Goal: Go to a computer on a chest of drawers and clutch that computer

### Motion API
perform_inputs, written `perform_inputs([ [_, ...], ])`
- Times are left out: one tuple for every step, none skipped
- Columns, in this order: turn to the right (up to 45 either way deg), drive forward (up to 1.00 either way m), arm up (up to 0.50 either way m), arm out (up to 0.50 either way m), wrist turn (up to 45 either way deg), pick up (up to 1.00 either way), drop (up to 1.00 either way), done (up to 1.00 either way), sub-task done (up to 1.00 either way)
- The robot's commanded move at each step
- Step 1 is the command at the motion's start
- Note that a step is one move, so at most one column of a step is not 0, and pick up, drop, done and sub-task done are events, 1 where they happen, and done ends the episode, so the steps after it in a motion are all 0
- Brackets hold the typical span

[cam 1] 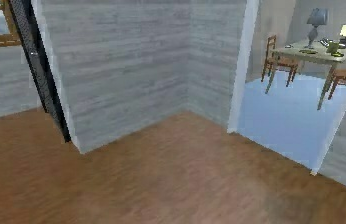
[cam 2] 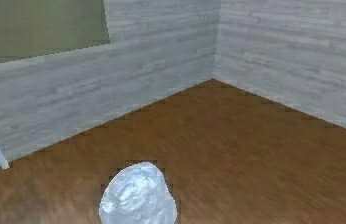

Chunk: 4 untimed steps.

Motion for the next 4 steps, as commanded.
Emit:
perform_inputs([
  [0.0,0.45,0.0,0.0,0.0,0.0,0.0,0.0,0.0],
  [45.0,0.0,0.0,0.0,0.0,0.0,0.0,0.0,0.0],
  [6.0,0.0,0.0,0.0,0.0,0.0,0.0,0.0,0.0],
  [0.0,0.15,0.0,0.0,0.0,0.0,0.0,0.0,0.0],
])
